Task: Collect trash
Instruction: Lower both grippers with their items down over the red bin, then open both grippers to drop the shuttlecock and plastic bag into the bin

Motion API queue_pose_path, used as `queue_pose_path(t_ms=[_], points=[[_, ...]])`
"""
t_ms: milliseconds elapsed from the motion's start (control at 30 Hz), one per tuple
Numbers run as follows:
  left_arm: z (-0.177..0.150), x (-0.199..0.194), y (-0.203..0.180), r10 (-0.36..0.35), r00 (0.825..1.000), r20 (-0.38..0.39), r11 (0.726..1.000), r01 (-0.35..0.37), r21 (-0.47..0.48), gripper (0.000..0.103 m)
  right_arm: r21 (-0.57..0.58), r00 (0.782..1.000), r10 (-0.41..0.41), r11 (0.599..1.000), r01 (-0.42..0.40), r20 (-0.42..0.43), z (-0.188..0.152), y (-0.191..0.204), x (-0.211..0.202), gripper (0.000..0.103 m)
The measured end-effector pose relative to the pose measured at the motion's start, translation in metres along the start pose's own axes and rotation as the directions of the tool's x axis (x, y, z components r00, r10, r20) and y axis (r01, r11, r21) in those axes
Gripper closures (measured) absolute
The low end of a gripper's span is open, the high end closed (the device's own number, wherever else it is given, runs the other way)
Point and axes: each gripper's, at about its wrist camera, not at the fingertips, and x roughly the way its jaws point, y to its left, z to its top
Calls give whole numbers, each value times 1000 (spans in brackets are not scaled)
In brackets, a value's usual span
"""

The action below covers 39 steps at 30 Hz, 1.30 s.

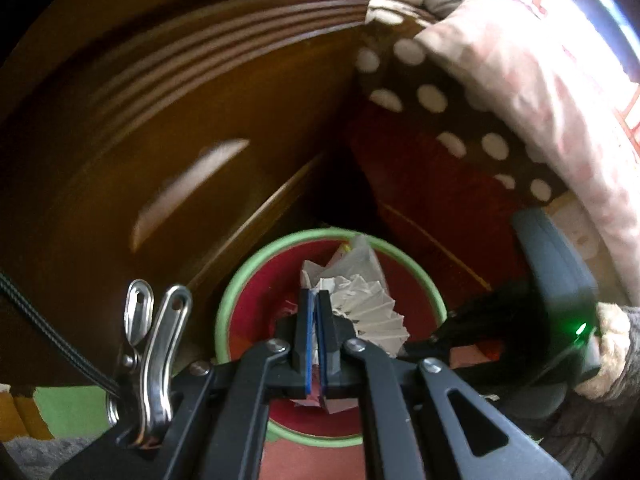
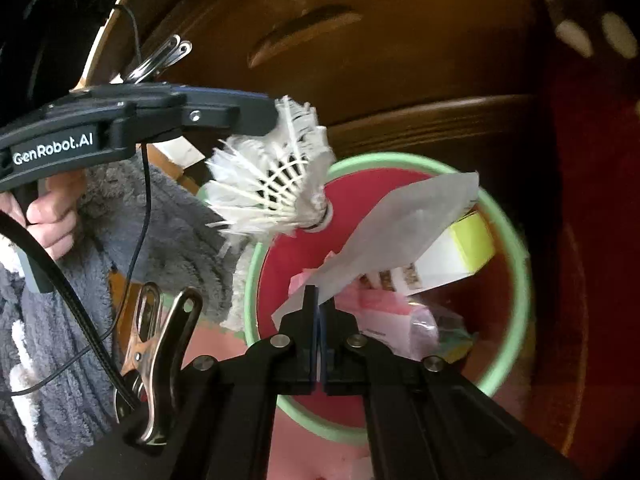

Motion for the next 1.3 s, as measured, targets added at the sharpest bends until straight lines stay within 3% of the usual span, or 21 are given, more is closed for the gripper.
queue_pose_path(t_ms=[200, 367, 433, 500, 900, 967, 1033, 1133, 1200, 1267, 1300], points=[[-10, 19, 3, 32, 999, -40, 999, -32, -16, 101, 13, 991, -70, 997, 72, -118, -6, -9, 40, 102], [-16, 45, 3, 52, 993, -101, 997, -57, -50, 101, 23, 974, -151, 987, 157, -167, -8, -23, 51, 101], [-19, 57, 0, 69, 988, -141, 995, -77, -55, 101, 27, 962, -202, 977, 210, -182, -8, -28, 55, 101], [-22, 64, -2, 66, 985, -162, 995, -77, -59, 101, 29, 932, -283, 955, 297, -225, -8, -37, 62, 99], [-25, 71, -5, 96, 981, -167, 994, -103, -38, 98, 10, 928, -260, 962, 273, -265, -7, -39, 66, 99], [-25, 73, -6, 99, 979, -177, 994, -105, -24, 77, 7, 927, -259, 963, 271, -270, -6, -38, 66, 92], [-26, 73, -7, 106, 978, -181, 994, -110, -14, 67, 10, 928, -256, 963, 269, -271, -6, -35, 64, 90], [-27, 70, -8, 114, 977, -181, 993, -115, 6, 61, 10, 930, -251, 965, 263, -269, -5, -33, 63, 87], [-26, 69, -9, 133, 976, -174, 991, -132, 19, 59, 8, 928, -249, 965, 261, -278, -1, -32, 61, 79], [-26, 65, -9, 137, 976, -166, 991, -135, 23, 57, 11, 920, -260, 961, 275, -294, -2, -33, 60, 55], [-25, 64, -8, 132, 978, -164, 991, -130, 20, 56, 13, 922, -254, 963, 269, -294, -1, -33, 57, 51]])
